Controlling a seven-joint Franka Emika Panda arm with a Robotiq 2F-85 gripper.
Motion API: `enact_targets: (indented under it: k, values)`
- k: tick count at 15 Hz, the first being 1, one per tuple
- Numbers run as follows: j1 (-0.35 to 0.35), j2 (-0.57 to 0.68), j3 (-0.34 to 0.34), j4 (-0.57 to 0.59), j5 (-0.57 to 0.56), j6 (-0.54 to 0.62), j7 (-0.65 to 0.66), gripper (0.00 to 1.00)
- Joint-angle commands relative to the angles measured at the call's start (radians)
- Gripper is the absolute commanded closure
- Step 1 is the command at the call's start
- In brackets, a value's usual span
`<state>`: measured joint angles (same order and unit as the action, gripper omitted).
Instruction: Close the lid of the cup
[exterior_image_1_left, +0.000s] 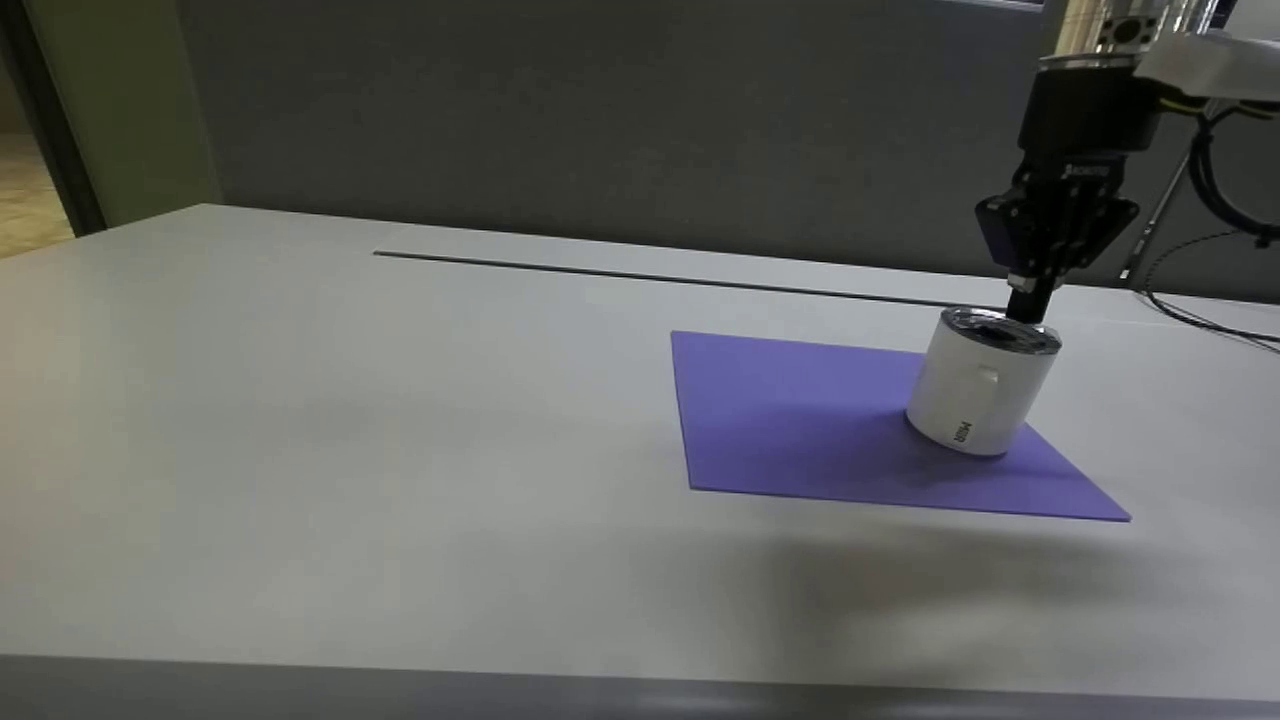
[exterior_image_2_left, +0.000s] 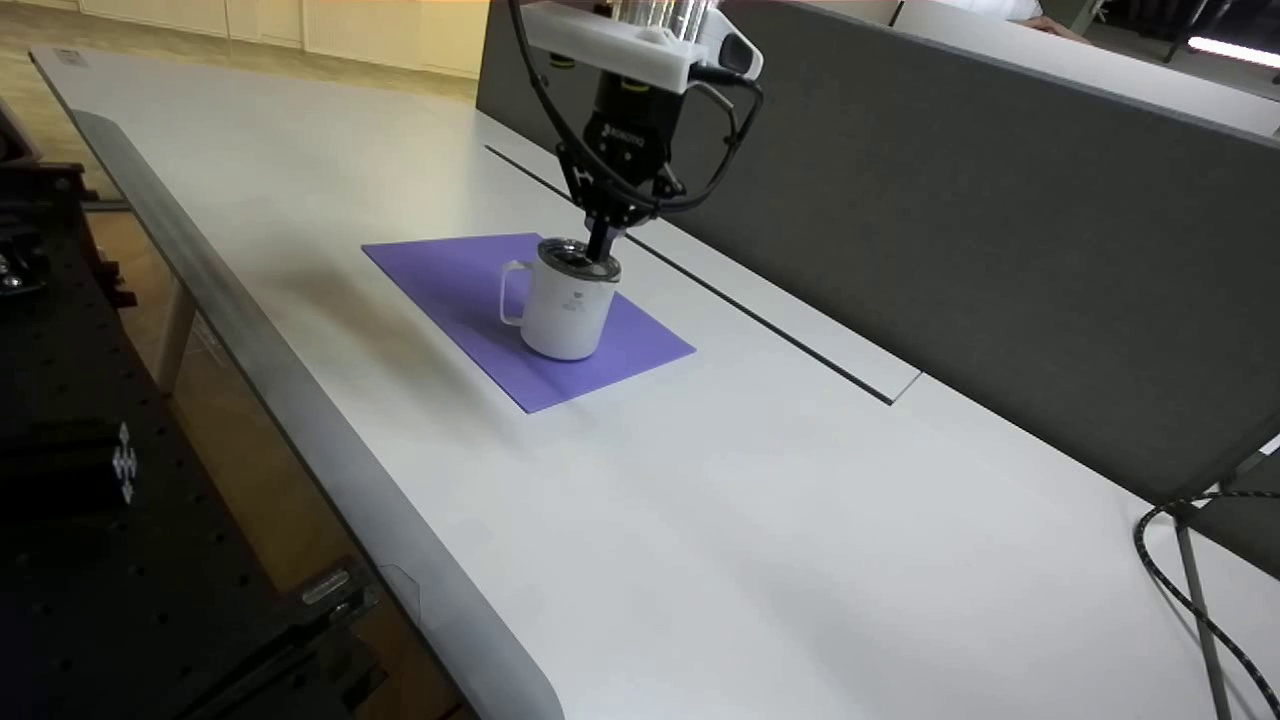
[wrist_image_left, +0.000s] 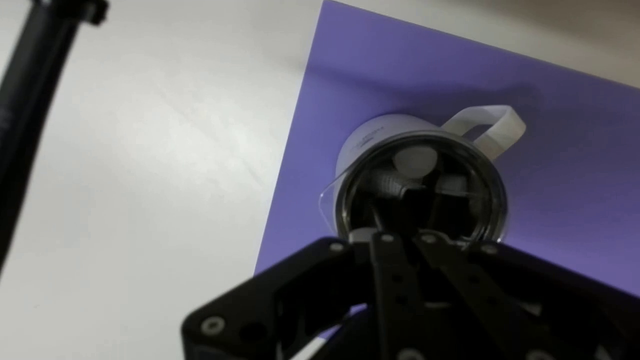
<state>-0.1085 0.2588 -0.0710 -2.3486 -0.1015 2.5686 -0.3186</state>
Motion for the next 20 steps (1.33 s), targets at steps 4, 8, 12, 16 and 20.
enact_targets:
  k: [4, 8, 12, 16, 20]
  values:
    - [-0.006, 0.018, 0.017, -0.001, 0.005, 0.02, 0.002, 1.0]
    - [-0.008, 0.017, 0.019, -0.007, 0.005, 0.025, 0.001, 1.0]
    - [-0.014, 0.017, 0.029, -0.006, 0.03, 0.018, -0.01, 1.0]
    - [-0.03, 0.021, 0.054, -0.003, 0.103, -0.001, -0.048, 1.0]
    - [-0.042, 0.027, 0.068, 0.005, 0.159, -0.013, -0.075, 1.0]
